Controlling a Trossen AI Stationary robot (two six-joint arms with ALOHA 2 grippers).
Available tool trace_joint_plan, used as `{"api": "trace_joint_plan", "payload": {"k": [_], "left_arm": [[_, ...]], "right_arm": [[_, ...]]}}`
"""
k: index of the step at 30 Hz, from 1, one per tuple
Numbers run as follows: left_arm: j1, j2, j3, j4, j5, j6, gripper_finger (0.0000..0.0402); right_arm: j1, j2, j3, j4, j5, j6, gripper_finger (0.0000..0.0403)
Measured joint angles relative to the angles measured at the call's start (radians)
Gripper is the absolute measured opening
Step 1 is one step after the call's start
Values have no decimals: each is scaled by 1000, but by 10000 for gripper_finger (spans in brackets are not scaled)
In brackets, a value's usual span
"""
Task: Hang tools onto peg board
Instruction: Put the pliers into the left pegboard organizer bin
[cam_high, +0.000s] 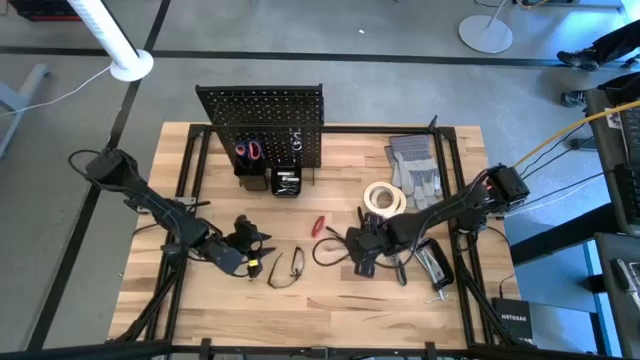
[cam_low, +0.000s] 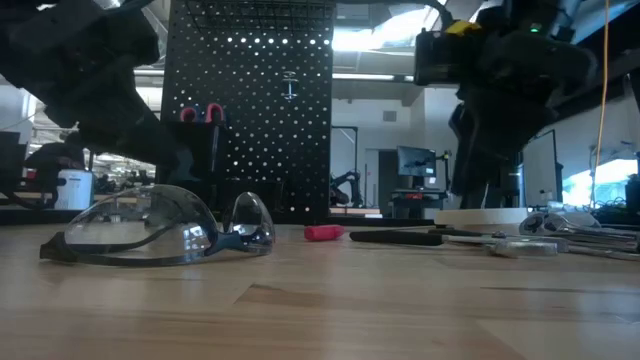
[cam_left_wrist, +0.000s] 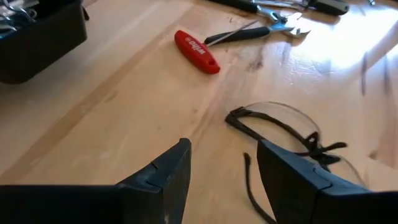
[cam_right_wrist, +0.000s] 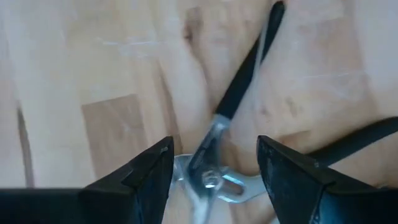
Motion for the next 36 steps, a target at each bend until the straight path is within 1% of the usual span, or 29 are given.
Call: {"api": "trace_joint_plan", "payload": {"k": [3, 6, 10, 13, 15, 17, 25, 26, 31, 34, 36], "left_arm": [[13, 3, 0, 13, 0, 26, 171], [25, 3, 0, 13, 0, 40, 171], [26, 3, 0, 13, -1, 63, 171], [22, 4, 0, 10, 0, 57, 171], [22, 3, 0, 10, 0, 51, 171], [22, 3, 0, 11, -1, 36, 171], [22, 4, 0, 12, -1, 21, 171], [22, 4, 0, 12, 0, 18, 171], [22, 4, 0, 13, -1, 8, 171], [22, 3, 0, 14, -1, 5, 171], [22, 4, 0, 15, 0, 6, 171]], "right_arm": [[8, 36, 0, 1, -4, 55, 230], [6, 81, 0, 7, -39, 78, 230], [-9, 139, 0, 56, -4, 80, 230], [-30, 170, 4, 74, -60, 78, 226], [-37, 189, 5, 75, -88, 75, 212], [-37, 196, 6, 68, -98, 74, 188], [-33, 197, 7, 32, -105, 71, 59], [-33, 192, 7, 26, -101, 67, 51], [-33, 151, 0, -2, -76, 45, 50], [-33, 110, -8, -66, -60, 43, 47], [-27, 79, -9, -72, -53, 35, 47]]}}
